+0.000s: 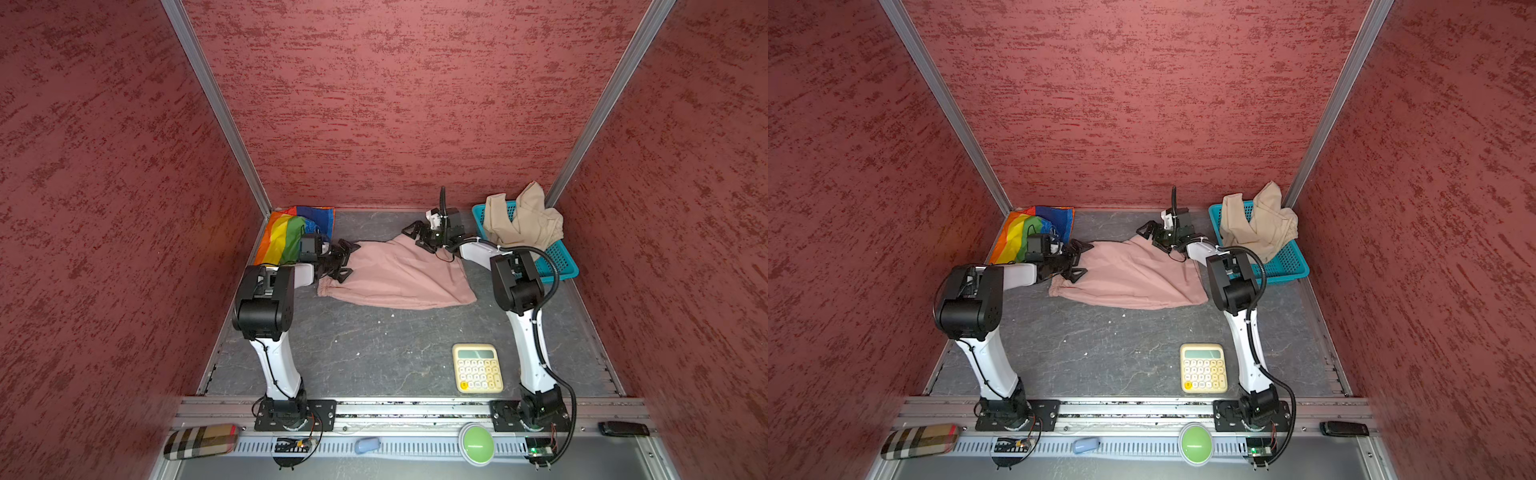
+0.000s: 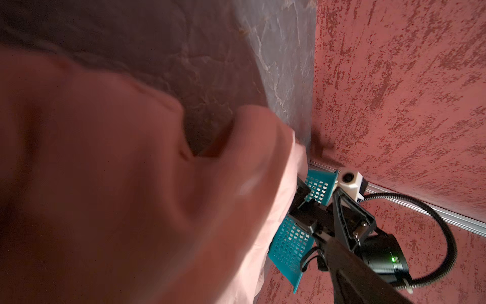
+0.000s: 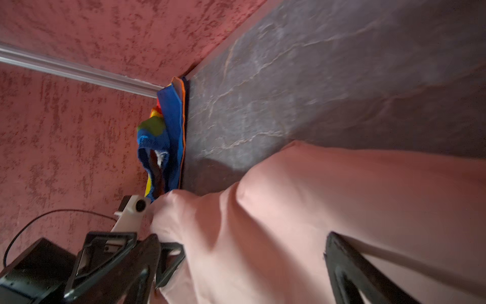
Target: Fold and stack the shorts
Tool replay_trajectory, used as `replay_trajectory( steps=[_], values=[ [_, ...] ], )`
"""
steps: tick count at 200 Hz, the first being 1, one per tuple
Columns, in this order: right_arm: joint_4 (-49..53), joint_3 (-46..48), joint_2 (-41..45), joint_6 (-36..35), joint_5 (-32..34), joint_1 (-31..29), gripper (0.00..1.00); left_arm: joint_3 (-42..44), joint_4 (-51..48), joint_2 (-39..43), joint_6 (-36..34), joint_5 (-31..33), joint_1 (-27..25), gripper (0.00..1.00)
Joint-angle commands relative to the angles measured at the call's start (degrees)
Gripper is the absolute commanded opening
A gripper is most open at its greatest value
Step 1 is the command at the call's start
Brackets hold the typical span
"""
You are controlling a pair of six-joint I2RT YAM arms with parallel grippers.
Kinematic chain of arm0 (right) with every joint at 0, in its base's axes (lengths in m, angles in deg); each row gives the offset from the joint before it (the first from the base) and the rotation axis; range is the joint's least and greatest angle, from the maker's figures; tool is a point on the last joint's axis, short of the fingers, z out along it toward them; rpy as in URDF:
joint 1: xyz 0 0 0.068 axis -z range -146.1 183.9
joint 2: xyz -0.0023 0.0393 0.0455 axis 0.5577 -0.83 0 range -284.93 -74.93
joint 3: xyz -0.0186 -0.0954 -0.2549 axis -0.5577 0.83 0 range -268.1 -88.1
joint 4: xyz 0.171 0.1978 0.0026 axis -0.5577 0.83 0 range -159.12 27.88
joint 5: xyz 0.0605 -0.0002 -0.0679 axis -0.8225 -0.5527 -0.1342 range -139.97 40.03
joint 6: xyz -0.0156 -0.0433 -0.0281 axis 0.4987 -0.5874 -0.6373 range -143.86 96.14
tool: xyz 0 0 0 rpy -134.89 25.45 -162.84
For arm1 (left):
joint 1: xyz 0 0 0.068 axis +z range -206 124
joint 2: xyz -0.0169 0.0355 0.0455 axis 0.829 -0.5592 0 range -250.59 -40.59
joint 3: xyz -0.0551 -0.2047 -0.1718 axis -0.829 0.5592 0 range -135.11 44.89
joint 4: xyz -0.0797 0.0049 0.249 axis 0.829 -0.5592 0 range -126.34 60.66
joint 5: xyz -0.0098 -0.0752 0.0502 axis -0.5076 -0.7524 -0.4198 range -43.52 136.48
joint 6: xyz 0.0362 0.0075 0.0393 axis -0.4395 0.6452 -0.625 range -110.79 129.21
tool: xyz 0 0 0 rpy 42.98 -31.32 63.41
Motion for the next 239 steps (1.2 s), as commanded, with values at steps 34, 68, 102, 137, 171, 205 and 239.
replay_trajectory(
  steps=[34,68,102,137,171,205,239],
  values=[
    [6.3,-5.5,-4.2,-2.1,3.5,6.2,0.99,10.4,4.6,1.9,0.2,-1.5,0.5,0.99],
    [10.4,-8.7,-4.8,-6.4,4.2,7.7,0.99,14.0,4.9,3.4,-1.2,-2.3,1.9,0.99],
    [14.4,-12.0,2.3,-10.1,3.4,5.3,0.99,3.3,-3.3,8.9,-2.4,-5.2,-1.1,0.99],
    [7.9,-3.5,12.0,-6.4,2.0,-0.6,0.99,-7.1,-14.3,13.9,-5.8,-2.8,-5.4,0.99],
    [-14.6,9.3,13.4,9.2,0.5,-6.4,0.99,0.5,-2.8,11.6,1.7,-2.9,-4.0,0.99],
    [-25.8,8.0,7.7,17.5,-0.9,-12.0,0.99,6.5,-0.2,10.6,0.9,-2.9,-1.9,0.99],
    [-27.3,4.5,-0.3,19.6,-1.0,-13.1,0.99,11.6,-0.2,11.2,-1.6,-1.9,-0.2,0.99]
  ],
)
